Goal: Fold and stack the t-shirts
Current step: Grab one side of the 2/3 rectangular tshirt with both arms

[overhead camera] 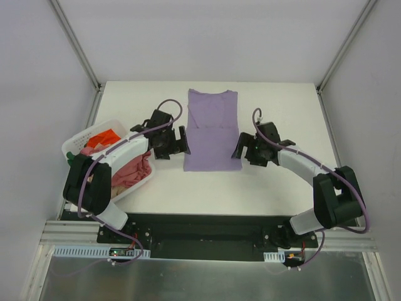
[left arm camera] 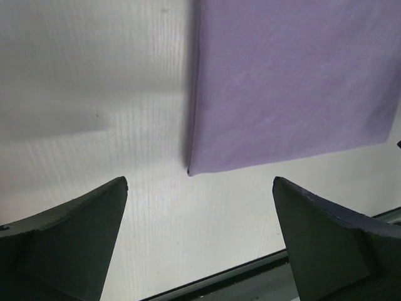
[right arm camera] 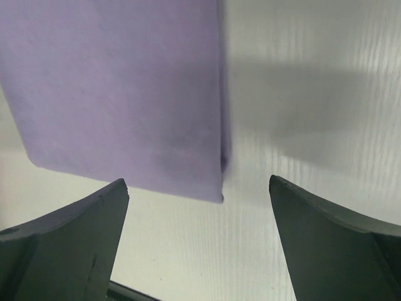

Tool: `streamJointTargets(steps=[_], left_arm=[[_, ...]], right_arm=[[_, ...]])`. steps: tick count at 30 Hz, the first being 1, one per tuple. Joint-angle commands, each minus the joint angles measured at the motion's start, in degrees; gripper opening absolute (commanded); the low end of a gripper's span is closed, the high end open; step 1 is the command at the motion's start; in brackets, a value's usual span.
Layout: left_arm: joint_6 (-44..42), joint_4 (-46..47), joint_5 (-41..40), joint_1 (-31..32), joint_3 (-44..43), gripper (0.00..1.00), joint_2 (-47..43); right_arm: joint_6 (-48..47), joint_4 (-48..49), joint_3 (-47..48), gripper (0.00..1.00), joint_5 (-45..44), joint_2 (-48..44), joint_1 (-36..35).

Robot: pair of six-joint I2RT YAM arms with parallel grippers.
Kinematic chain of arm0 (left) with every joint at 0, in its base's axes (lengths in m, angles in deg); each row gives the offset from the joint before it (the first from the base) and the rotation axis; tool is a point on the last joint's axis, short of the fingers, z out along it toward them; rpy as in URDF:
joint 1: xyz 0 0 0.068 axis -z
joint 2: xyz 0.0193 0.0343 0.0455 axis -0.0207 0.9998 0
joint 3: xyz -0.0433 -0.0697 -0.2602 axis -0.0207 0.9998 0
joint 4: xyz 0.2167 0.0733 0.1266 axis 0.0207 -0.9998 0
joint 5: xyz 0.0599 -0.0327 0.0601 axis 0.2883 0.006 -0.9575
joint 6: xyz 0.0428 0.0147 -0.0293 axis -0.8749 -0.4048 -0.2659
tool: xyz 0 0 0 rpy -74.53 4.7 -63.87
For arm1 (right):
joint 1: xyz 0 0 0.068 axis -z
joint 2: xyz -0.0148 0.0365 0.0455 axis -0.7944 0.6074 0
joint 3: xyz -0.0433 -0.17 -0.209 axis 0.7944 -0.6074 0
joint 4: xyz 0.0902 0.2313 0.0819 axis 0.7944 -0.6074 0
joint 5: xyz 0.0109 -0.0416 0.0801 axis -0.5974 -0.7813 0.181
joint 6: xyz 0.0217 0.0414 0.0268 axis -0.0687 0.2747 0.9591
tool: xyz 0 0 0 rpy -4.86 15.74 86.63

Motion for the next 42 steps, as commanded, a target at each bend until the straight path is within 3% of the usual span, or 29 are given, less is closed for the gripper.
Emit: streamJointTargets(steps=[1, 8, 14, 16, 25, 26, 27, 40, 42], left_arm=[[5.8, 5.72, 4.25, 0.66, 7.68, 0.99, -1.71], [8.53, 9.34, 4.79, 1.54, 11.04, 0.96, 1.8], [9.68, 9.87, 6.72, 1.81, 10.51, 0.65, 6.11], [9.41, 9.87, 7.07, 1.81, 9.99, 0.48, 7.34], [9.59, 9.69, 7.87, 2.6, 8.58, 0.24, 11.47], [9.76, 9.78, 7.69, 2.6, 8.66, 0.17, 11.74], [9.76, 9.69, 7.69, 2.6, 8.75, 0.02, 11.83], [10.38, 9.16, 5.85, 2.6, 10.07, 0.0, 10.07], [10.29, 9.08, 5.49, 2.6, 9.98, 0.0, 9.98]], right_arm=[[8.6, 4.35, -6.34, 0.96, 3.83, -2.68, -0.04], [14.5, 9.89, -11.01, 0.97, 2.25, -1.46, -0.04], [18.98, 12.44, -13.64, 0.96, 3.31, 0.48, -0.13], [20.48, 14.36, -14.87, 0.94, 3.48, 0.4, -0.13], [22.42, 15.52, -17.78, 0.84, 3.92, -0.05, -0.04], [22.51, 15.52, -18.04, 0.83, 4.01, 0.04, -0.13], [22.59, 15.52, -18.22, 0.82, 4.18, 0.22, -0.13], [22.07, 13.24, -20.06, 0.62, 2.43, 1.36, -0.04], [21.89, 13.15, -20.24, 0.54, 1.03, 1.8, -0.04]])
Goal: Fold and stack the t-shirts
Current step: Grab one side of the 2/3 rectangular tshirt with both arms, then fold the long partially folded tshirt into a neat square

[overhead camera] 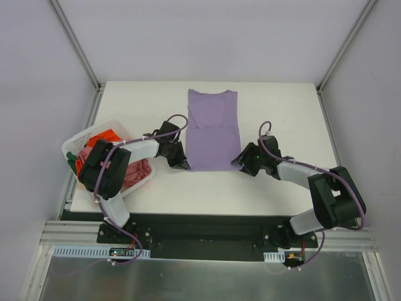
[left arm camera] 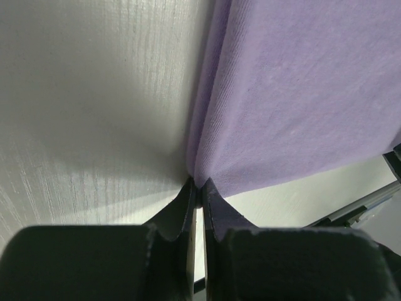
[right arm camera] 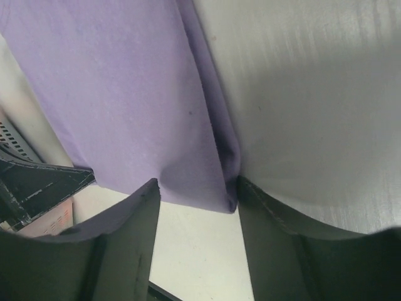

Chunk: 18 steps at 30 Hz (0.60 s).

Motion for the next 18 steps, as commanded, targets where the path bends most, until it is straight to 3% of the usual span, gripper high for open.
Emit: streamJointTargets(steps=[1, 3, 4, 6, 11, 18], left_arm=[[-0.46, -2.53, -4.04, 0.68, 1.31, 0.0, -0.23], [-0.29, -2.71, -4.56, 0.68, 1.48, 0.0, -0.58], [0.15, -2.71, -4.91, 0.68, 1.57, 0.0, -1.01], [0.41, -2.71, -5.27, 0.68, 2.09, 0.0, -2.15], [0.06, -2.71, -3.95, 0.85, 5.6, 0.0, -10.66], [-0.64, -4.64, -1.5, 1.03, 11.5, 0.0, -32.01]], right_arm=[[-0.9, -7.29, -3.13, 0.5, -4.55, 2.54, -0.04], [-0.99, -6.85, -3.3, 0.35, -4.12, 2.9, -0.13], [-1.25, -5.72, -3.56, 0.19, -3.68, 2.72, -0.04], [-1.52, -4.3, -4.35, 0.0, -1.93, 1.94, -0.13], [-5.11, -7.45, -4.19, 0.0, 6.85, -4.3, -0.04], [-13.28, -28.97, 3.01, 0.0, 21.88, -14.67, -0.13]])
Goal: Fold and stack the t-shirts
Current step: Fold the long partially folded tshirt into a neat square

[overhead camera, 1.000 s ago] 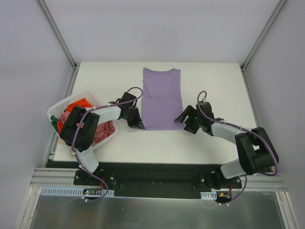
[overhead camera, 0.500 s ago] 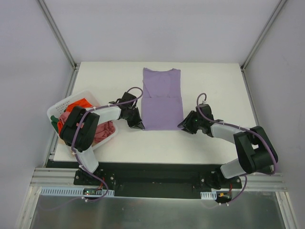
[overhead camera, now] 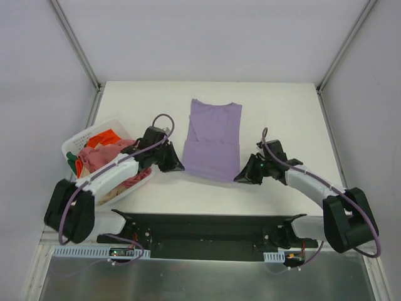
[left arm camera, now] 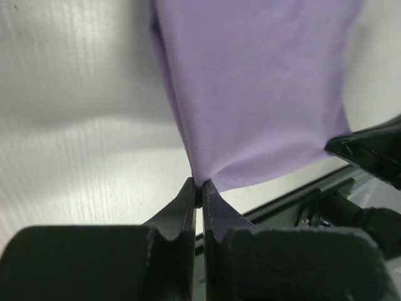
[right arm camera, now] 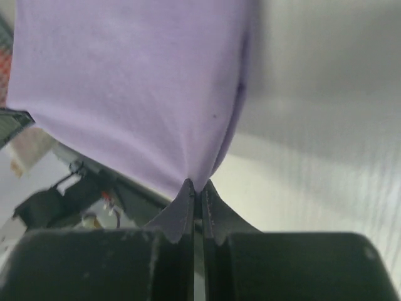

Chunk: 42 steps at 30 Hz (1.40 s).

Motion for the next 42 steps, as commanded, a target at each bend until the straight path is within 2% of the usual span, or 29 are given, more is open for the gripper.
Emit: streamJointTargets(steps=[1, 6, 10, 14, 18, 25, 31, 38, 42], left_arm=[[-0.71, -2.8, 1.5, 0.33, 1.99, 0.0, -13.74], [-0.53, -7.98, -0.24, 0.33, 1.3, 0.0, -26.66], [-0.53, -12.55, -2.44, 0.33, 0.15, 0.0, -34.75], [0.35, -14.32, -0.69, 0.33, -0.03, 0.0, -38.8], [-0.09, -15.29, -2.35, 0.33, -0.73, 0.0, -39.78], [-0.79, -15.11, -8.41, 0.33, -5.02, 0.0, -32.06], [-2.55, -15.2, -14.83, 0.15, -10.92, 0.0, -22.92], [-5.18, -15.11, -20.28, -0.81, -18.21, 0.0, -12.81], [-6.68, -15.11, -19.41, -1.95, -21.9, 0.0, -7.36]], right_arm=[[-7.59, -16.94, 6.36, 0.0, 13.56, -6.2, -0.17], [-9.97, -26.88, 11.29, 0.0, 26.32, -9.63, -0.17], [-16.37, -38.55, 16.38, 0.0, 28.17, -11.74, -0.17], [-18.76, -45.34, 19.2, 0.0, 33.97, -13.49, -0.26], [-17.88, -46.05, 20.43, 0.0, 33.72, -14.65, -0.17], [-21.48, -45.53, 27.72, 0.0, 28.64, -6.75, 1.93], [-20.34, -38.58, 32.65, 0.01, 20.28, -0.5, 4.22], [-19.56, -33.41, 37.13, 0.0, 18.52, 6.27, 6.77], [-18.5, -31.29, 38.54, 0.0, 18.86, 8.99, 8.53]])
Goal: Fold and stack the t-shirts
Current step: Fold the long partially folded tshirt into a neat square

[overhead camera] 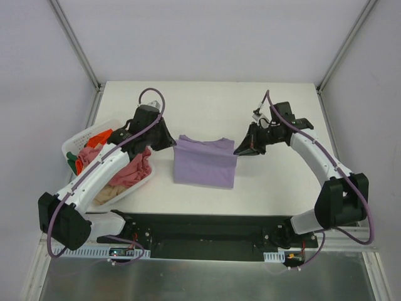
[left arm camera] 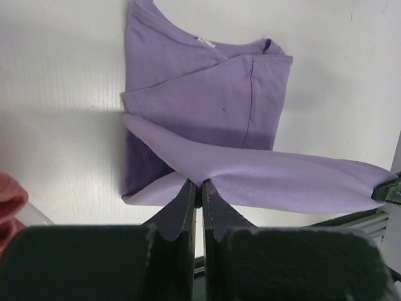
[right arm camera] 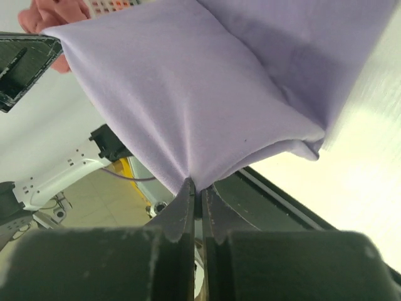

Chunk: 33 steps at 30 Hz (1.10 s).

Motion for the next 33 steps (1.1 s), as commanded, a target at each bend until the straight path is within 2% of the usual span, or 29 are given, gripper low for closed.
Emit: streamJointTargets(steps=[1, 6, 19, 23, 27, 29, 31, 32, 33], left_arm=[[-3.75, 0.3, -3.7, -2.52, -5.38, 0.0, 4.97], [-4.63, 0.3, -1.07, -4.72, -9.34, 0.0, 12.18], [-5.95, 0.47, 2.89, -8.06, -20.15, 0.0, 31.43], [-5.86, 0.47, 3.26, -8.77, -22.35, 0.0, 35.13], [-6.57, 0.47, 3.25, -9.21, -24.98, 0.02, 38.38], [-6.83, 0.39, 3.26, -9.38, -26.04, 0.06, 39.61], [-6.92, 0.3, 3.25, -9.65, -27.01, 0.18, 40.58], [-6.92, 0.21, 3.25, -9.82, -27.45, 0.26, 40.76], [-7.01, 0.12, 3.25, -9.91, -27.8, 0.41, 40.67]], right_arm=[[1.35, 3.46, 3.61, 0.0, -1.24, 2.26, 2.8], [1.35, 4.87, 5.98, 0.0, 2.18, 8.85, 4.04], [2.32, 10.94, 11.87, 0.0, -2.56, 21.77, 6.06], [2.15, 12.08, 13.28, 0.0, -2.74, 25.38, 6.67], [1.88, 13.14, 16.08, 0.04, -4.14, 28.63, 7.11], [1.71, 13.05, 17.93, 0.11, -4.32, 30.04, 7.38], [0.57, 11.92, 20.48, 0.29, -4.75, 31.01, 7.64], [-0.31, 10.69, 21.62, 0.35, -5.11, 31.36, 7.82], [-1.01, 9.28, 22.94, 0.43, -5.81, 31.45, 8.08]])
